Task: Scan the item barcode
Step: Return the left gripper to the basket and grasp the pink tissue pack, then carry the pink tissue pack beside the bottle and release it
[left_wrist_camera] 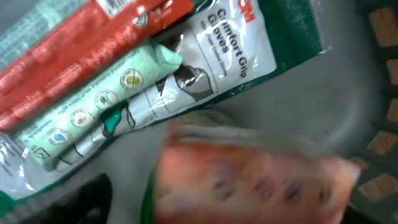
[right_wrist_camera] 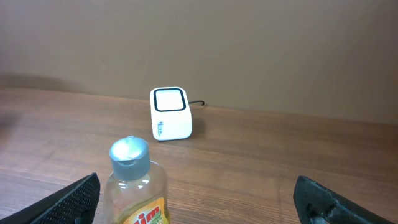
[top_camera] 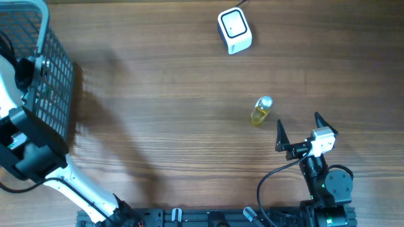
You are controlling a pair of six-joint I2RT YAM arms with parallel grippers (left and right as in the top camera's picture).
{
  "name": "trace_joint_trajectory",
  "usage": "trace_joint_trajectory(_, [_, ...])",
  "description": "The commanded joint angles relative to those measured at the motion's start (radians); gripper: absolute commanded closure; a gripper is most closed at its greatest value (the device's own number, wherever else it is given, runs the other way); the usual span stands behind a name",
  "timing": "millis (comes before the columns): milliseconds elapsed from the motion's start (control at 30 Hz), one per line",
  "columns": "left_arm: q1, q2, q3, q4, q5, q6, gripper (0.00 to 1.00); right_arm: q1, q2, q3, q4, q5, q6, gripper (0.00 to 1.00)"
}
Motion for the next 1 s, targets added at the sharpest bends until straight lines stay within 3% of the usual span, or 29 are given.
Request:
trace_joint_trajectory(0, [-0.003,0.013,-0.022,0.004,0.01,-0.003,0.3,0.003,-0.006,-0.001,0.006,-0.014,-0.014,0.0])
trace_joint_trajectory(67, [-0.003,0.005,-0.022,0.004,0.01,-0.003,0.43,0.003,-0.006,-0.001,0.006,-0.014,-0.014,0.0])
trace_joint_trajectory(233, [-0.002,-0.074,-0.015,0.016,0.01,0.002,0.51,0.003,-0.006,-0.001,0.006,-0.014,-0.014,0.0])
trace_joint_trajectory(667, [-0.01,-0.584,-0.012,0.089,0.011,0.0,0.51,0.003,-0.006,-0.001,0.006,-0.014,-0.014,0.0])
trace_joint_trajectory(800, [-0.077,-0.723,-0.012,0.032,0.056,-0.002,0.5,0.003,-0.006,-0.001,0.006,-0.014,-0.014,0.0])
trace_joint_trajectory(967, [-0.275,-0.813,-0.012,-0.084,0.05,-0.008,0.48,0.003,-0.006,-0.001,0.005,-0.014,-0.014,0.0])
